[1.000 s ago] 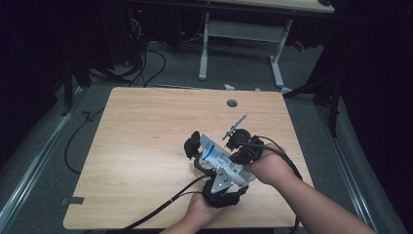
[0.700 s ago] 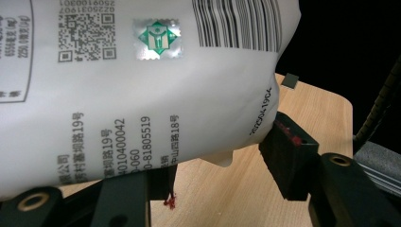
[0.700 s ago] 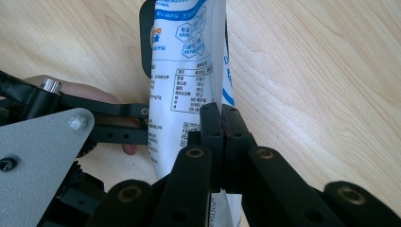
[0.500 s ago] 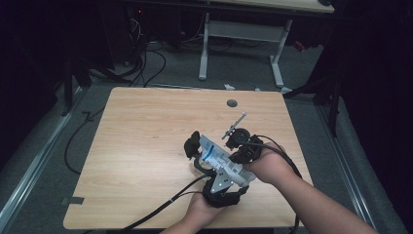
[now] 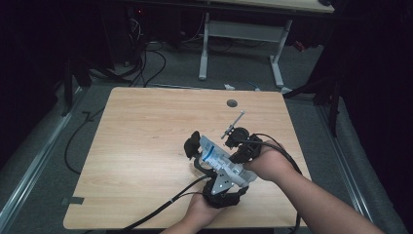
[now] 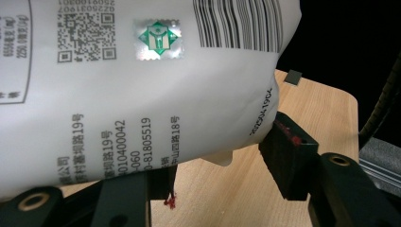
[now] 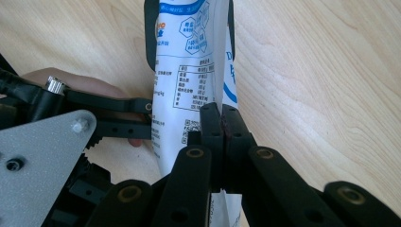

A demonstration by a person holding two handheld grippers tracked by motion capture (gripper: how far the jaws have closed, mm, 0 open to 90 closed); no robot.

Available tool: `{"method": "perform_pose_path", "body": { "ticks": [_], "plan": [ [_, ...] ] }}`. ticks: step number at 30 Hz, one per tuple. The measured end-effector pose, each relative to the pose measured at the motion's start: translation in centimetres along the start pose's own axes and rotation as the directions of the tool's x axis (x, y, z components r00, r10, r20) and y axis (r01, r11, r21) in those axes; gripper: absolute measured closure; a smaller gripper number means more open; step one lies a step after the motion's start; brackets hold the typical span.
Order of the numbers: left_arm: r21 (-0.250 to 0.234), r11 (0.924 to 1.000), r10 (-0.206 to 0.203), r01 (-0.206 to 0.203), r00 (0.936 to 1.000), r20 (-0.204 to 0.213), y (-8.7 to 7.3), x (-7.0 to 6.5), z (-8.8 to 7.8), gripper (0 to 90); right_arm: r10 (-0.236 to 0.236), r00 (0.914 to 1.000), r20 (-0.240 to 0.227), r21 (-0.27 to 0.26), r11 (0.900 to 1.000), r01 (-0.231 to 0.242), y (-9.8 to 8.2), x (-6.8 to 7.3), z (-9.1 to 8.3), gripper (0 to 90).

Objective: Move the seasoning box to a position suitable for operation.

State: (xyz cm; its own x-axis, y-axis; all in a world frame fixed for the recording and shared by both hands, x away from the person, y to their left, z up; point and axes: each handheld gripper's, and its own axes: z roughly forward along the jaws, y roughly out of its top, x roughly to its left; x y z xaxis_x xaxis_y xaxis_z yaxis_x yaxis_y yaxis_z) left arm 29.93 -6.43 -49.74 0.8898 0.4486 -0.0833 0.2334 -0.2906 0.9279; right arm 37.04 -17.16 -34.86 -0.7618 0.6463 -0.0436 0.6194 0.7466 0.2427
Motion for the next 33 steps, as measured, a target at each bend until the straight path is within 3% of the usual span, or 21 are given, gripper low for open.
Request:
{"method": "perform_pose_path", "body": {
  "ticks": [17,33],
  "plan": [
    [0.0,1.0,0.0,0.0,1.0,-0.005,0.01,0.0,-0.1,50.1,-0.009,0.9995,-0.032,0.036,0.999,0.01,0.58,-0.35,0.1,90.0],
    [-0.019,0.9994,-0.028,0.029,0.9994,0.02,0.04,0.08,0.34,45.5,-0.006,0.9999,-0.008,0.049,0.999,0.006,1.02,-0.31,-0.16,90.0]
  ]
}}
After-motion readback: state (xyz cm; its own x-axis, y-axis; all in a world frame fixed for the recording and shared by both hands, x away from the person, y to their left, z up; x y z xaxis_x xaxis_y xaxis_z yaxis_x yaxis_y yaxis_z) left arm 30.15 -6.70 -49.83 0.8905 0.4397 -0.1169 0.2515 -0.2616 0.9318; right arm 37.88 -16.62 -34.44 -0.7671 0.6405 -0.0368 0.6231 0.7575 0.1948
